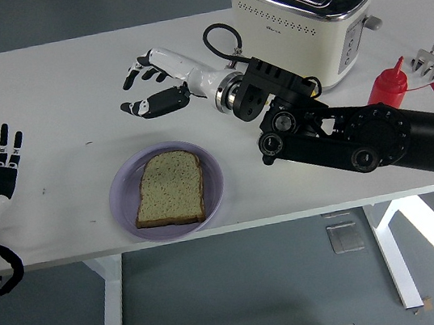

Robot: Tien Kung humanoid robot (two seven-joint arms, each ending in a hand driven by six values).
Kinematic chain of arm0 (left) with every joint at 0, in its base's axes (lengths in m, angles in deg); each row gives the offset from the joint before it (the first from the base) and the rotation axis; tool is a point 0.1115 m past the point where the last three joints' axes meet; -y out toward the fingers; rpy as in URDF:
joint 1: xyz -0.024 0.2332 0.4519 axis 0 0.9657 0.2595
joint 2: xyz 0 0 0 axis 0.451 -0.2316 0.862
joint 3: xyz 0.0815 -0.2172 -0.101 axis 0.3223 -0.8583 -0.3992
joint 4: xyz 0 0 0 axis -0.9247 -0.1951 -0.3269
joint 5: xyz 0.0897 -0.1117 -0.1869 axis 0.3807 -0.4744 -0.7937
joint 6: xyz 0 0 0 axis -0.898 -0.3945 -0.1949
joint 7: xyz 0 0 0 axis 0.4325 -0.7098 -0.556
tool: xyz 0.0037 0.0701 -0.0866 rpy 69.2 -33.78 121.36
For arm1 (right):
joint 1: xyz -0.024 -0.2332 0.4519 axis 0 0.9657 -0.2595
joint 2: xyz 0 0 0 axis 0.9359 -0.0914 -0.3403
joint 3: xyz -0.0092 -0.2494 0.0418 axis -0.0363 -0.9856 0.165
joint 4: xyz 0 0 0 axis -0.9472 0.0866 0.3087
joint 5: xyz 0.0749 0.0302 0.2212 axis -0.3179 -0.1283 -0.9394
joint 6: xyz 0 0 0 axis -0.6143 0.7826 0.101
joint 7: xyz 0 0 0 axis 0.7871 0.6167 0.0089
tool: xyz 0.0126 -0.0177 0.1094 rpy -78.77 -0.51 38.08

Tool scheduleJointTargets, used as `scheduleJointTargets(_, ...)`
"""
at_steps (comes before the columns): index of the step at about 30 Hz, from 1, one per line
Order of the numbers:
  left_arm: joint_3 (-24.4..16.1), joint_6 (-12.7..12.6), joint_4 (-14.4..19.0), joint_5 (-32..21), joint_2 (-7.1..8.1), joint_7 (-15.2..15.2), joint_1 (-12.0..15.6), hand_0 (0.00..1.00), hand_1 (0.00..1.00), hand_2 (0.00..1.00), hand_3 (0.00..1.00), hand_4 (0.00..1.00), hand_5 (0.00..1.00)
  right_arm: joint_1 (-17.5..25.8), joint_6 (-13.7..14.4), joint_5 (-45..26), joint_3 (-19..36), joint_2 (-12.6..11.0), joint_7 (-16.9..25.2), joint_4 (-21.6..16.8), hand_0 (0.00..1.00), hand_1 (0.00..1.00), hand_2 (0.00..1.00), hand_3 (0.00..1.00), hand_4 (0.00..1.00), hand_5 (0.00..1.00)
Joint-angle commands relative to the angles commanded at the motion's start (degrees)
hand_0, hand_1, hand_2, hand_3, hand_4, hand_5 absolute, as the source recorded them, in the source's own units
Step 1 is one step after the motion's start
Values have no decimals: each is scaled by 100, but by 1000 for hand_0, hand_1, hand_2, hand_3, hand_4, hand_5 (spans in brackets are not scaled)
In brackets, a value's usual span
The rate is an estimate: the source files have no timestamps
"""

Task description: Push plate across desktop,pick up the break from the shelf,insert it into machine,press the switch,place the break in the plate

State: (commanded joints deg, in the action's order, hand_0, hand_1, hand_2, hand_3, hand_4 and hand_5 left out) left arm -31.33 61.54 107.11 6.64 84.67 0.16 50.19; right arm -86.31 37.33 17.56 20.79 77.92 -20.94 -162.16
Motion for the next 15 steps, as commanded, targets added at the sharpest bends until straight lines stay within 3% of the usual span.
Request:
scheduleJointTargets(6, -75, 10, 84, 17, -16, -7, 45, 847, 796, 813, 851, 807, 957, 146, 248, -207, 743, -355, 230, -462, 745, 760, 762, 721, 738, 338)
scheduleJointTargets(7, -86, 12, 95, 19, -17, -9, 51, 843, 794, 808, 848, 808, 956, 182, 284, -281, 856, -416, 281, -519, 737, 733, 719, 696, 725, 332)
scheduleJointTargets(15, -197, 32, 206, 11, 2, -33, 125, 842, 792, 804, 841, 808, 956, 799, 424, -1056, 1824, -1008, 750, -1014, 735, 728, 709, 683, 728, 340)
